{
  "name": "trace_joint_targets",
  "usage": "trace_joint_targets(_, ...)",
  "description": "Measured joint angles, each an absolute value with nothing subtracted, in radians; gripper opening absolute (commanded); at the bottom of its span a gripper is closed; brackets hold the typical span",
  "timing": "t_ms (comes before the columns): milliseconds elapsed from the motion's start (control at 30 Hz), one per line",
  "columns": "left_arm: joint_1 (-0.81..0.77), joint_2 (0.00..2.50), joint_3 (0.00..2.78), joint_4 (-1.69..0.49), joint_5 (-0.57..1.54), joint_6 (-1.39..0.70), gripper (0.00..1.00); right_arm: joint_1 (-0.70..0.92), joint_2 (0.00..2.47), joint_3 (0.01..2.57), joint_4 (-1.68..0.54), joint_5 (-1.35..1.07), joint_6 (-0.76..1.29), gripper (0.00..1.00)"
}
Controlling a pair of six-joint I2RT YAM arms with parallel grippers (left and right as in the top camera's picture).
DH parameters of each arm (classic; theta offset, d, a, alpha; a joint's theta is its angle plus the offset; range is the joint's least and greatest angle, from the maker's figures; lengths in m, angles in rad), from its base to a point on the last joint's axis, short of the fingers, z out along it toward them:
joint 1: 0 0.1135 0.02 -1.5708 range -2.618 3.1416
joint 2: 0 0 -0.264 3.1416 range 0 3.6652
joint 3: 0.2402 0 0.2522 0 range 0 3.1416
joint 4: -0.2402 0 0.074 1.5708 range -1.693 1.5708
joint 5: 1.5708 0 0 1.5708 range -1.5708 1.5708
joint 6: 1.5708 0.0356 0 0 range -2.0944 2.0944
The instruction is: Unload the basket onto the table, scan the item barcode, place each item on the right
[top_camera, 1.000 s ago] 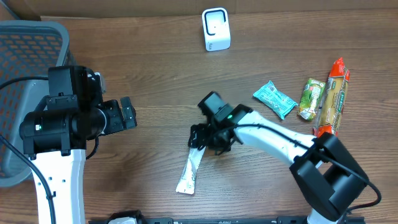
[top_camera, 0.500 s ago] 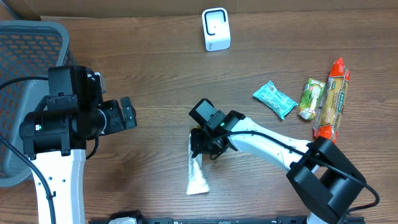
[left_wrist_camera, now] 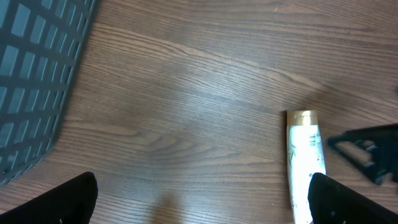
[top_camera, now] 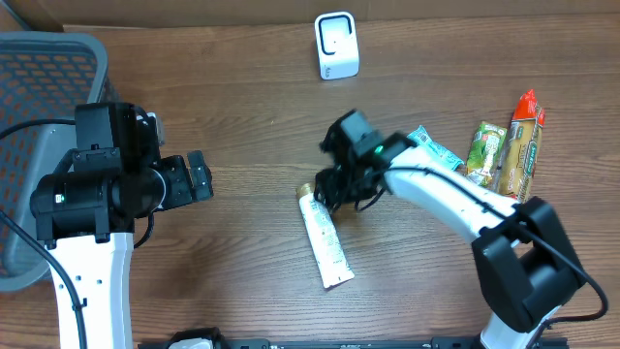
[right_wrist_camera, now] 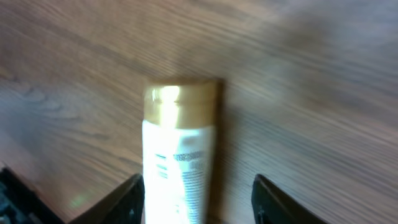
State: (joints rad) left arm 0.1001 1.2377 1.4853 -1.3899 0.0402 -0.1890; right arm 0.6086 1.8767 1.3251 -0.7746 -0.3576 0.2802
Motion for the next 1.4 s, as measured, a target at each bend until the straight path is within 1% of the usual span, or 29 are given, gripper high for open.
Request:
trace_joint_targets(33, 0.1, 1.237, 1.485, -1.39, 0.04, -0.189, 1.0, 0.591, 1.877, 1.35, -0.799, -0.348, 0.265, 0.51)
trace_joint_targets(67, 0.1, 1.237, 1.485, -1.39, 0.04, -0.189, 1.0, 0.574, 1.877, 1.37, -0.815, -0.336, 0.255, 0.4)
trace_joint_targets(133, 0.1, 1.238, 1.485, -1.391, 0.04, -0.189, 1.0, 0.527, 1.877, 1.404, -0.824, -0.289, 0.227, 0.31)
trace_joint_targets(333, 0.1, 1.238, 1.485, -1.391, 0.04, -0.189, 1.0, 0.422, 1.884, 1.405, -0.809, -0.158, 0.212, 0.26)
trace_joint_targets(567, 0.1, 1.238, 1.485, -1.391, 0.04, -0.189, 1.0, 0.31, 1.975, 1.405, -0.795, -0.05, 0.211, 0.13)
trace_joint_targets(767, 0.1, 1.237, 1.485, -1.391, 0.04, -0.189, 1.0, 0.194, 2.027, 1.404, -0.797, -0.033, 0.24, 0.13)
trace_joint_targets(933, 0.1, 1.237, 1.485, -1.391, 0.04, -0.189, 1.0, 0.078, 2.03, 1.404, -0.814, -0.026, 0.307, 0.12)
trace_joint_targets(1300, 0.1, 1.238, 1.485, -1.391, 0.04, -0.189, 1.0, -0.133, 2.038, 1.4, -0.811, -0.056, 0.372, 0.11)
trace_joint_targets(1400, 0.1, 1.238, 1.485, -1.391, 0.04, -0.189, 0.99, -0.191, 2.038, 1.399, -0.804, -0.105, 0.375, 0.11)
